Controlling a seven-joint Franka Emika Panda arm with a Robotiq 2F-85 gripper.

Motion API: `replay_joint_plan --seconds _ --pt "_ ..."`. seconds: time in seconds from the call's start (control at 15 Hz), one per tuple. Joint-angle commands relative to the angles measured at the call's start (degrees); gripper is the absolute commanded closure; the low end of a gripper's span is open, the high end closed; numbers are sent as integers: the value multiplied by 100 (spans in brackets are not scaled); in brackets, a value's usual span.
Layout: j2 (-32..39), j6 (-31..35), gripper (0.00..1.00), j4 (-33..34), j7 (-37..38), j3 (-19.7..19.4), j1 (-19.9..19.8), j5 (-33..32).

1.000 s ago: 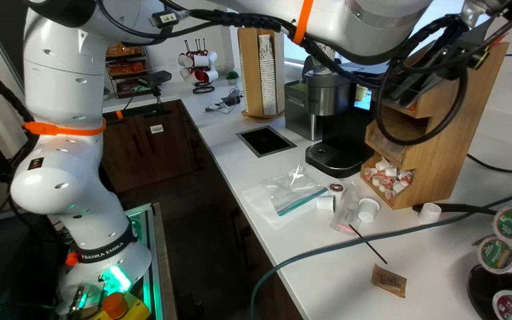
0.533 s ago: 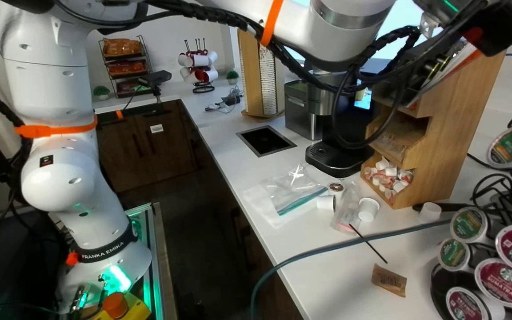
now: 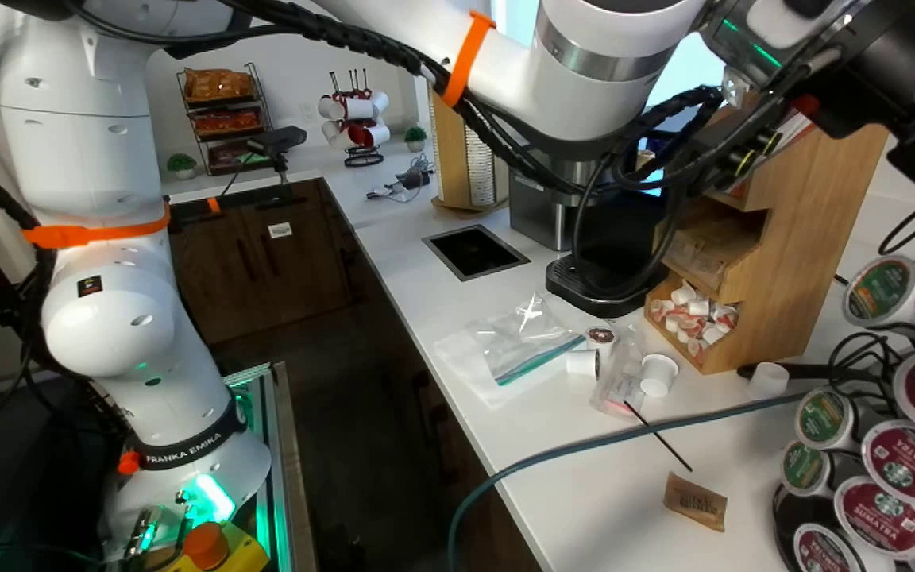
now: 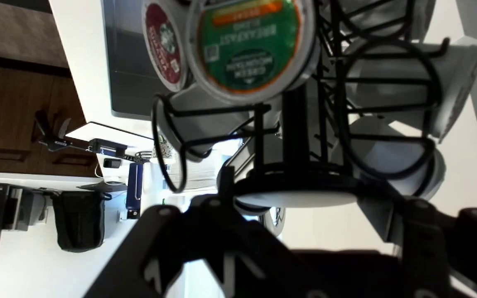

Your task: Move the object to the right

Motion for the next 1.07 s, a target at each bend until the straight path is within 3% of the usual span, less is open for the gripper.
replay_joint_plan --seconds 0.0,0.33,0.4,0.47,0.87,1.0 --pt "-223 228 51 7 412 -178 145 -453" --pt "-206 177 51 -79 576 -170 135 -601" --pt "-234 146 21 -100 592 -175 145 -634" --pt "-237 144 6 -98 601 -172 141 -651" --pt "-633 208 0 266 626 -158 195 -879" --pt "-1100 27 0 7 -182 147 217 -242"
